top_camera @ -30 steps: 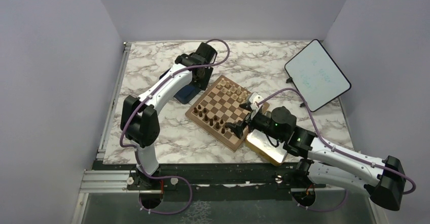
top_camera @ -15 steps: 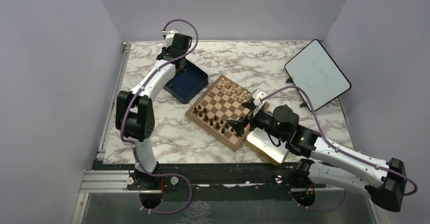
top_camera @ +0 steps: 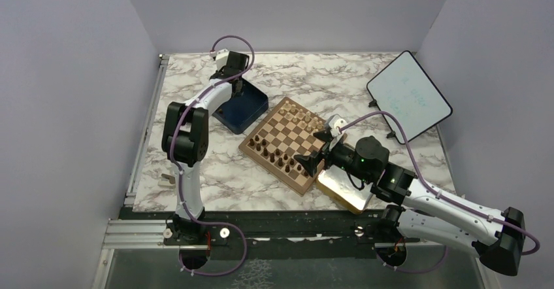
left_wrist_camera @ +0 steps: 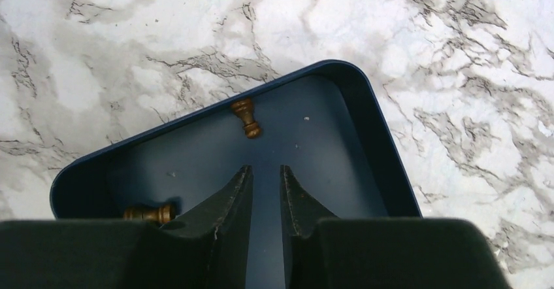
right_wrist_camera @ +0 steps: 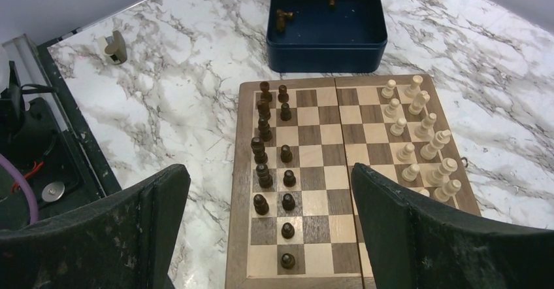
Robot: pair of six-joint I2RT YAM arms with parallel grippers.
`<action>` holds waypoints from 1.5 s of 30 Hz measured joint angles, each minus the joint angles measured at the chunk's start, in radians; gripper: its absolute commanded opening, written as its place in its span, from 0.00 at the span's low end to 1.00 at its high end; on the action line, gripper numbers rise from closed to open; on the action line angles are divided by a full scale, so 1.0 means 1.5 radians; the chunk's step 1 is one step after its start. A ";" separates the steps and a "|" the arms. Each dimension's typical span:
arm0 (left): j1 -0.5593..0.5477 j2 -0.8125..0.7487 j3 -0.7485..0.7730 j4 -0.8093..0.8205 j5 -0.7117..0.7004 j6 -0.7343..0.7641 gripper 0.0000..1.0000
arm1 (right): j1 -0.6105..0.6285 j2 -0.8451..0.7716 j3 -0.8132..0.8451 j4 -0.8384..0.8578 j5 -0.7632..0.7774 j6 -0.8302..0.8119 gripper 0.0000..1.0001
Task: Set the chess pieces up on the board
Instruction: Pick up the chess piece from the storage box.
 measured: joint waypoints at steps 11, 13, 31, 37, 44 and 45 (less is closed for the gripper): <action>0.028 0.054 0.000 0.045 0.003 -0.008 0.22 | 0.000 0.005 0.002 -0.010 -0.001 0.001 1.00; 0.030 0.060 0.000 0.051 0.003 -0.008 0.22 | 0.000 0.007 0.002 -0.010 -0.002 0.001 1.00; 0.042 0.082 -0.022 0.101 0.022 -0.016 0.24 | 0.000 0.011 0.002 -0.011 -0.003 0.002 1.00; 0.043 0.087 -0.024 0.114 0.022 -0.016 0.19 | 0.000 0.011 0.006 -0.021 -0.002 0.002 1.00; 0.045 0.089 -0.024 0.125 0.031 -0.017 0.00 | 0.000 0.011 0.006 -0.029 0.002 0.004 1.00; 0.046 0.089 -0.024 0.125 0.035 -0.017 0.00 | 0.000 0.011 0.006 -0.030 0.003 0.004 1.00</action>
